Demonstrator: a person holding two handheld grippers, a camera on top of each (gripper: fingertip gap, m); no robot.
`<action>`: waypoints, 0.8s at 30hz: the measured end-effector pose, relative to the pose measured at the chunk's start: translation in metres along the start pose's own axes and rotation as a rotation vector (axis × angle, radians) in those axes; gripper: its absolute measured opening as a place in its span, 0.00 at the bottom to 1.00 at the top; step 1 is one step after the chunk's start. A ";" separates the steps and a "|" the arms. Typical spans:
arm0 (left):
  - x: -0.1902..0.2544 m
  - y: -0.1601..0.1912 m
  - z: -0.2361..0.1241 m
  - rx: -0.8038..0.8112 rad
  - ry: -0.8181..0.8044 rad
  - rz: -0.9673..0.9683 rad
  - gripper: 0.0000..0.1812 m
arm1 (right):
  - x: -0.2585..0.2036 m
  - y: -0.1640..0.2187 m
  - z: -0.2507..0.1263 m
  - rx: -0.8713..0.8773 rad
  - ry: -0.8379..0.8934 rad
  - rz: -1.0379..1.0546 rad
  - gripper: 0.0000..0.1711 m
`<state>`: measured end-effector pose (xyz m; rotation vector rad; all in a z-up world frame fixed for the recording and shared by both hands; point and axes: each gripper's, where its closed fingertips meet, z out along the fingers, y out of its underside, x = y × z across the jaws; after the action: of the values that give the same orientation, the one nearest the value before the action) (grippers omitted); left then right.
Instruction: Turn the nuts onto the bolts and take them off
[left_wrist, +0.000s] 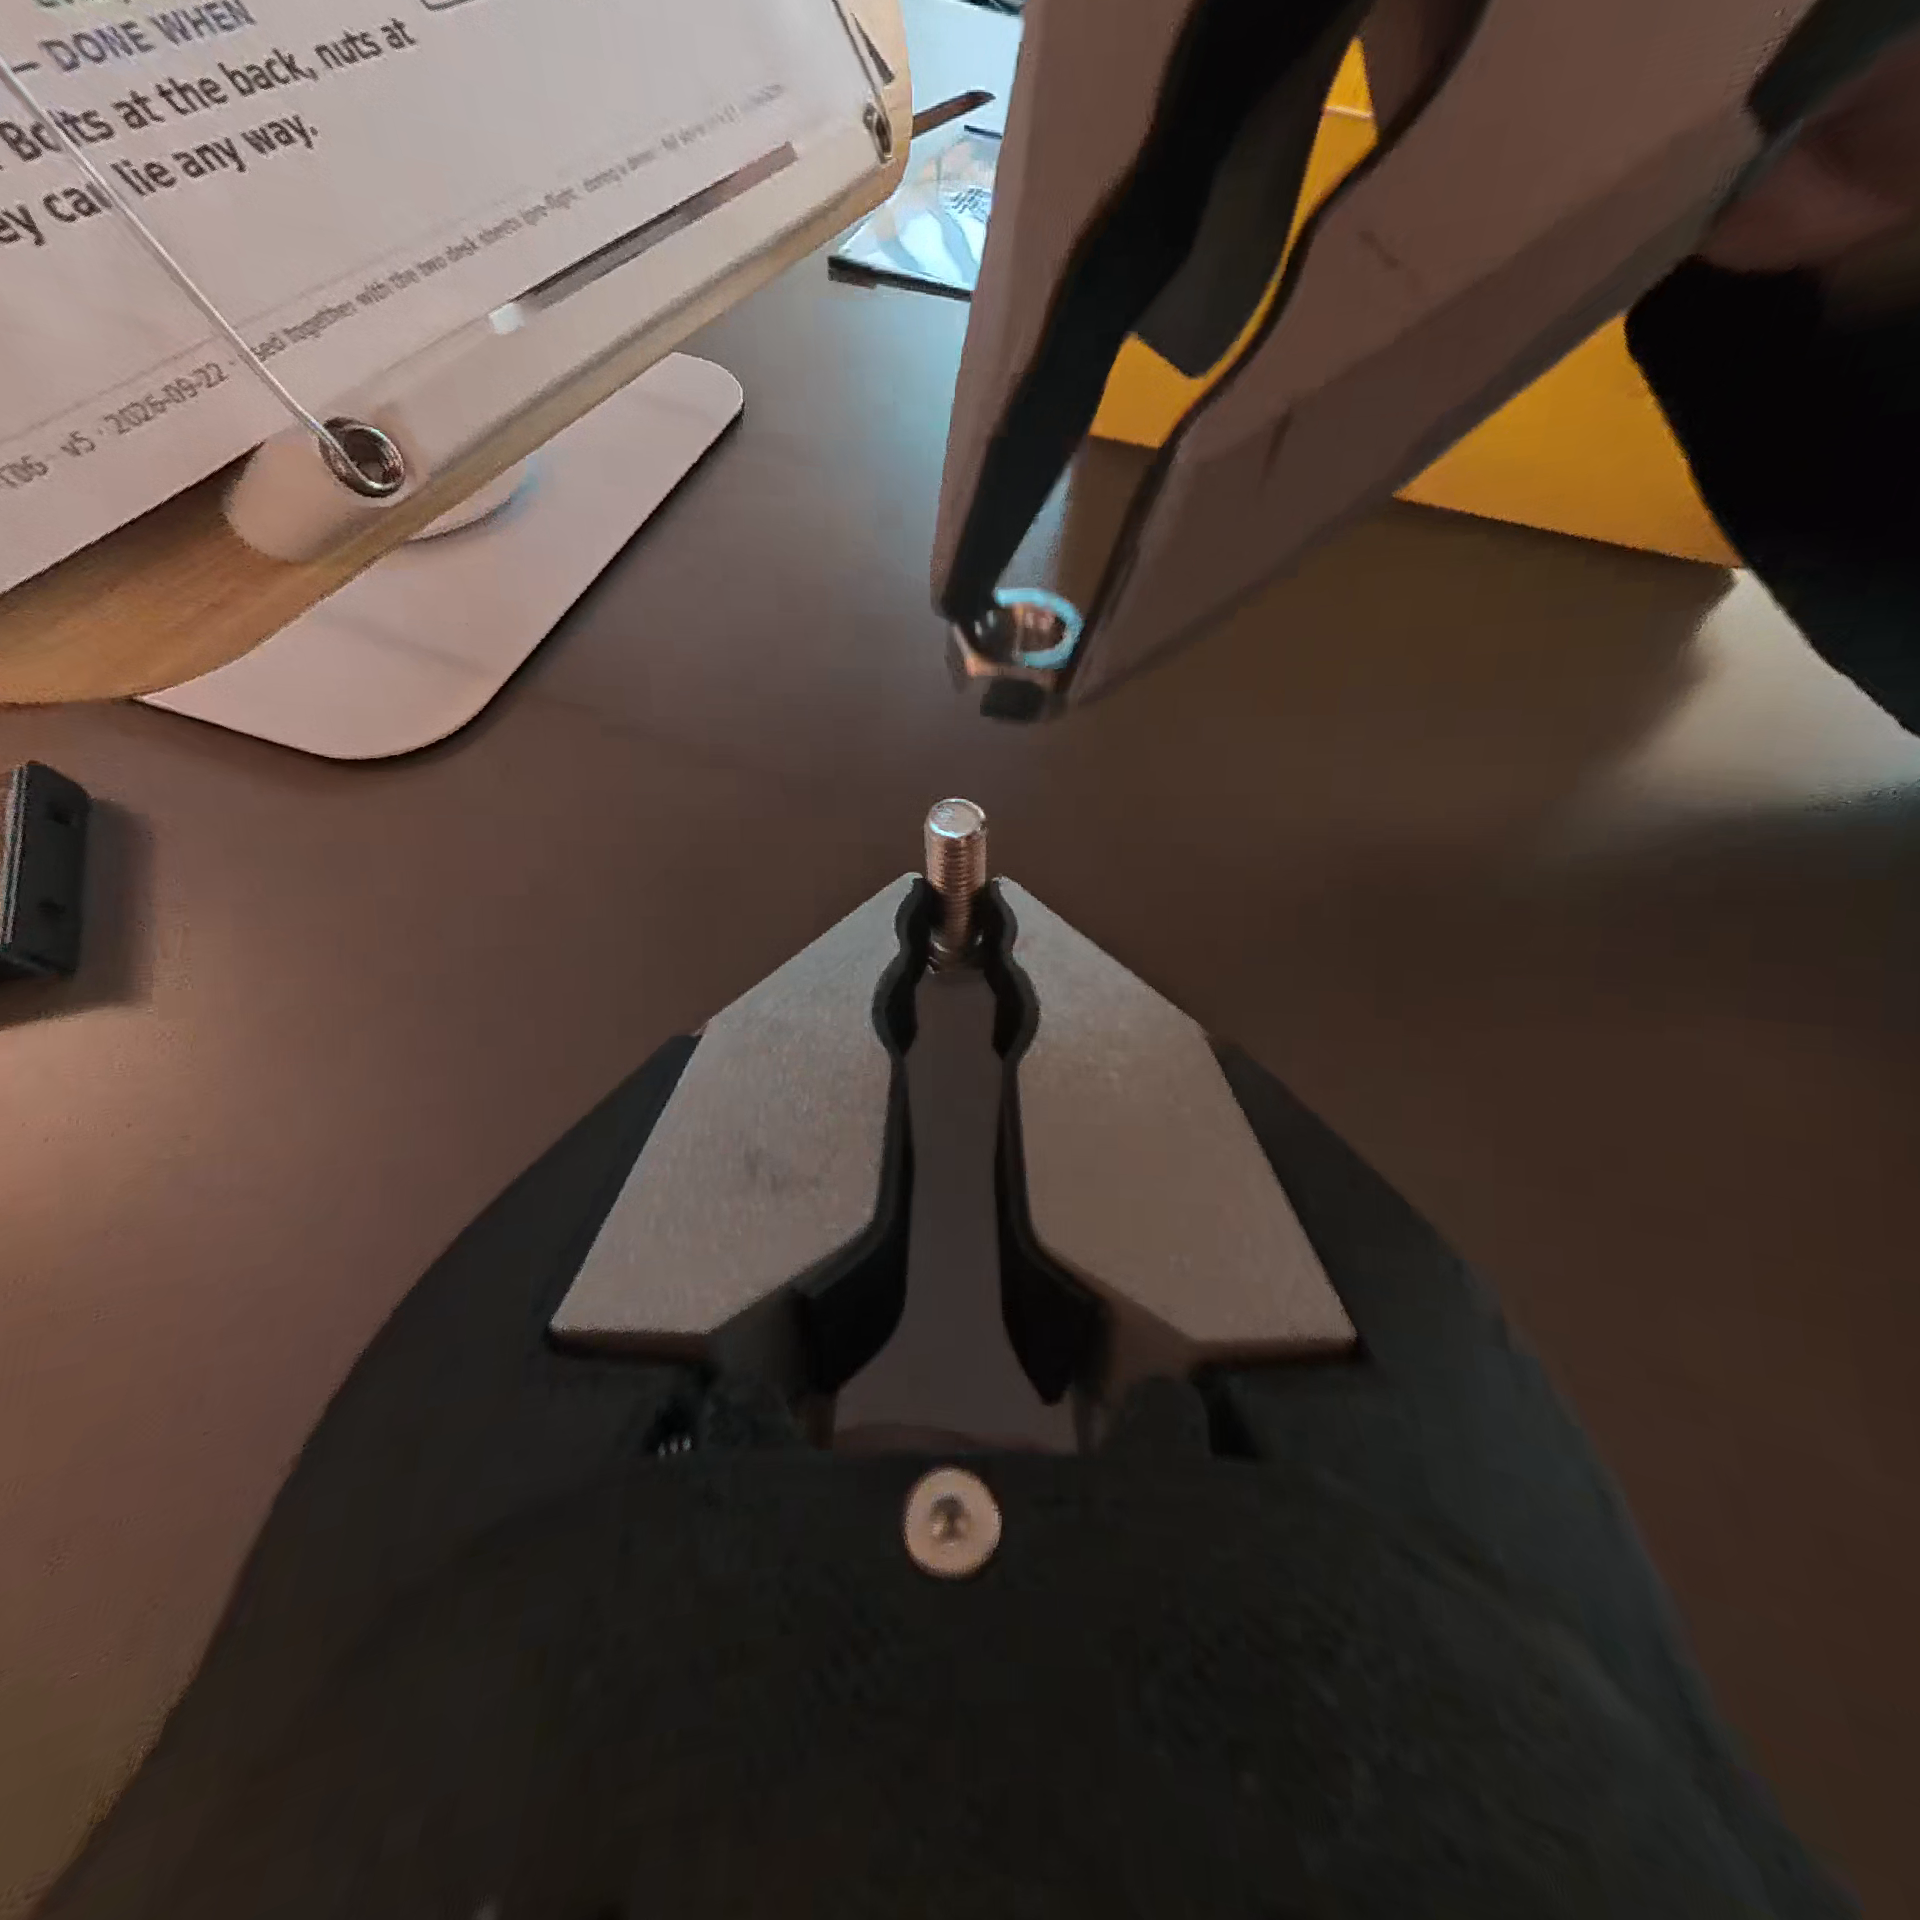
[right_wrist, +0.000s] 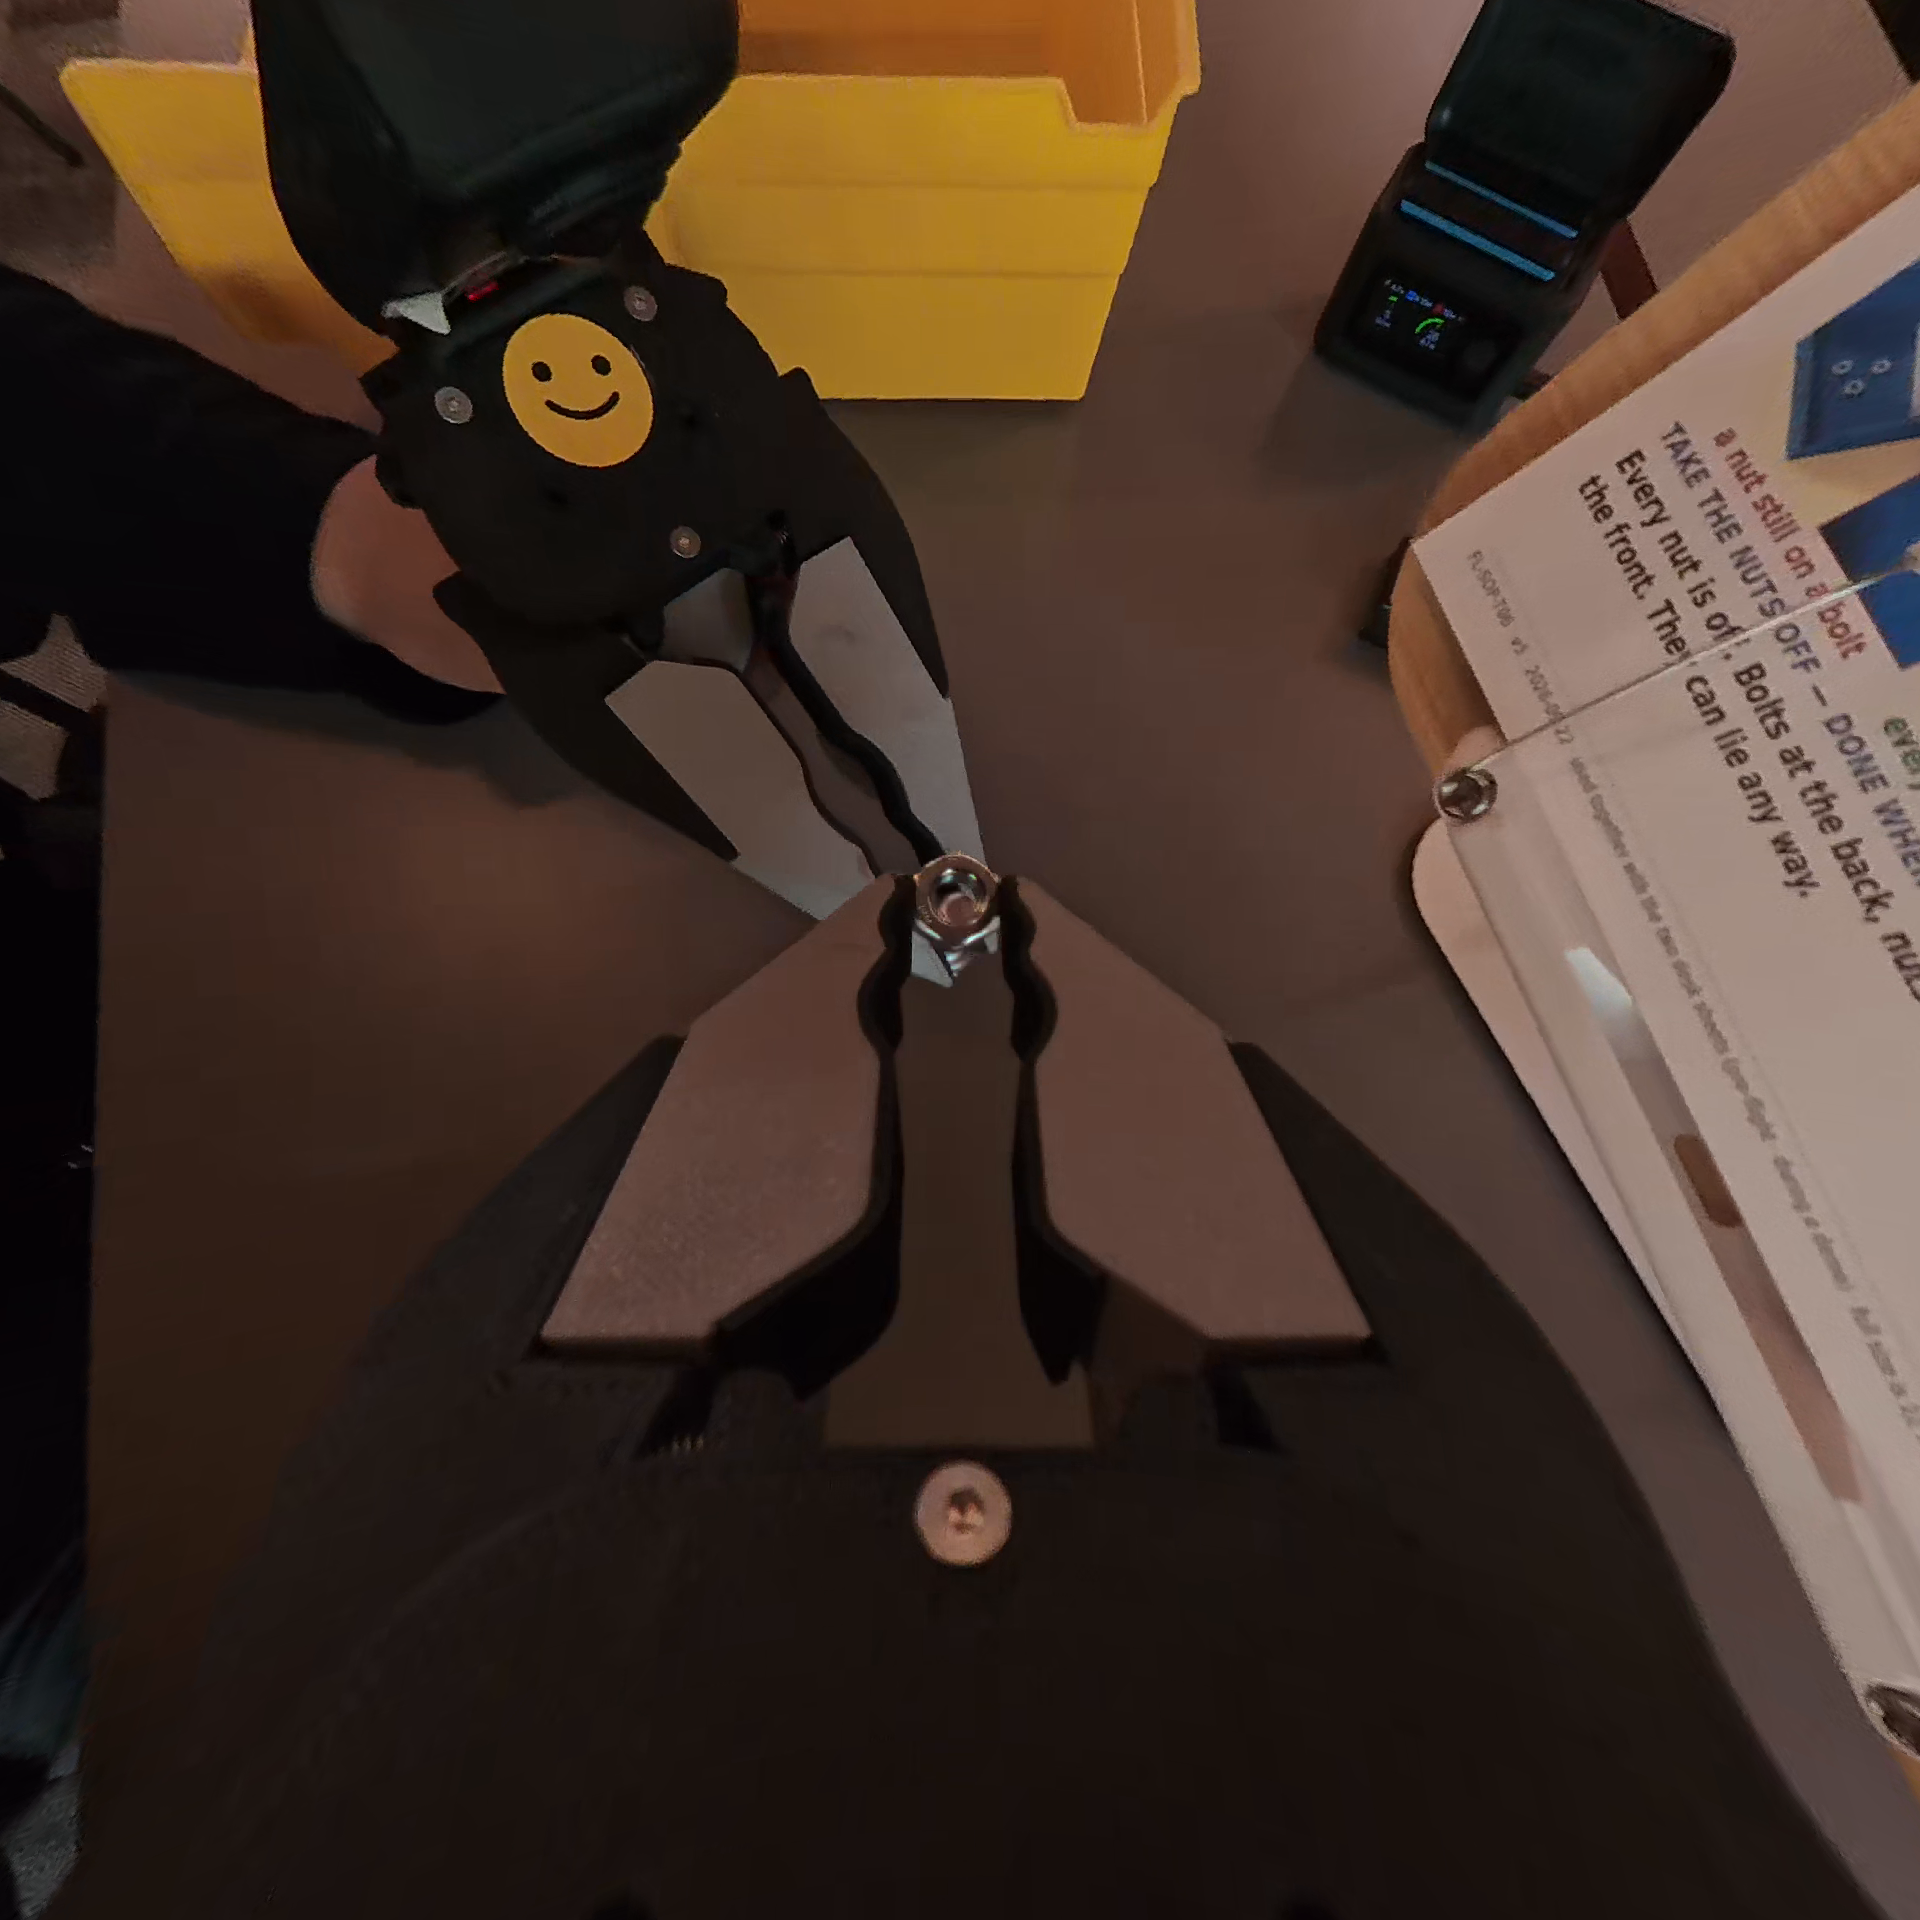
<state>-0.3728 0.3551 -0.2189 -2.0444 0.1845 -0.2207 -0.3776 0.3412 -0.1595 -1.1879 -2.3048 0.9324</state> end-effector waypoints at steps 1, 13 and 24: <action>0.000 0.000 0.000 0.000 0.003 -0.009 0.04 | -0.002 0.002 0.004 -0.015 -0.014 0.010 0.08; -0.006 0.001 0.000 0.007 -0.016 -0.028 0.04 | 0.007 0.005 0.020 -0.100 0.004 0.026 0.08; -0.008 -0.002 -0.003 0.019 -0.036 -0.012 0.04 | 0.005 0.009 0.025 -0.126 0.018 0.020 0.08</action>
<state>-0.3810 0.3554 -0.2160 -2.0293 0.1475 -0.1928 -0.3900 0.3394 -0.1833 -1.2660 -2.3715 0.7902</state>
